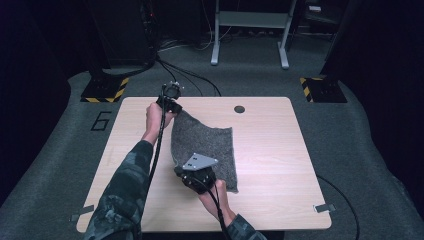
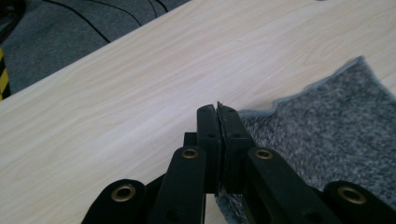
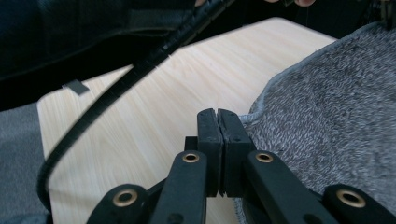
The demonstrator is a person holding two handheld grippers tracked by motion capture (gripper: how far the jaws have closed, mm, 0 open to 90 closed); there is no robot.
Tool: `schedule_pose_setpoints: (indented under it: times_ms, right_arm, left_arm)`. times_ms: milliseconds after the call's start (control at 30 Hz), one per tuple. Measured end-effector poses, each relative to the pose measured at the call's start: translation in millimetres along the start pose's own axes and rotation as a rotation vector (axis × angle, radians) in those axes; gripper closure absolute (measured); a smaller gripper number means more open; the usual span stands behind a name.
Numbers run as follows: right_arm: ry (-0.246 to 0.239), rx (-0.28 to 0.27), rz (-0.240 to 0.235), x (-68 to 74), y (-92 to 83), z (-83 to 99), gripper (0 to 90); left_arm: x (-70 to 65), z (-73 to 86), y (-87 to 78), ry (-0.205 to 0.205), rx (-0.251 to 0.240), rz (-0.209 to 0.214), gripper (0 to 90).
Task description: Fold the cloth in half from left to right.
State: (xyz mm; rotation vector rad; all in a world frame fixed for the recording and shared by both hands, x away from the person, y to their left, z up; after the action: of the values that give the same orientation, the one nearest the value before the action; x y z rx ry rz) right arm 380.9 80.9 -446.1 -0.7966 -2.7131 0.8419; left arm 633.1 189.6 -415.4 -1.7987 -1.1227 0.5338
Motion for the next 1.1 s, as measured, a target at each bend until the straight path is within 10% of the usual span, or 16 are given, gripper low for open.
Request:
schedule_pose_setpoints:
  times_ms: [1100]
  right_arm:
    - [0.148, 0.053, 0.124, -41.2, -35.7, 80.1, 89.0]
  left_arm:
    - [-81.3, -30.2, 63.6, 0.042, 0.059, 0.069, 86.6]
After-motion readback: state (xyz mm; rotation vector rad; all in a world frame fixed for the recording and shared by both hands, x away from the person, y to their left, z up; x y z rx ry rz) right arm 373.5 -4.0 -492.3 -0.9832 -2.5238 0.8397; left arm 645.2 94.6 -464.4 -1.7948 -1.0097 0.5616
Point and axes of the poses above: each handheld gripper's, and its own axes: y roughly forward along the jaws, z roughly out of its underside, x roughly to its left, the point moved 5 cm from there along y, roughly forward along the jaws, and after that the axes turned 8 degrees about x, right-handed, at the moved point
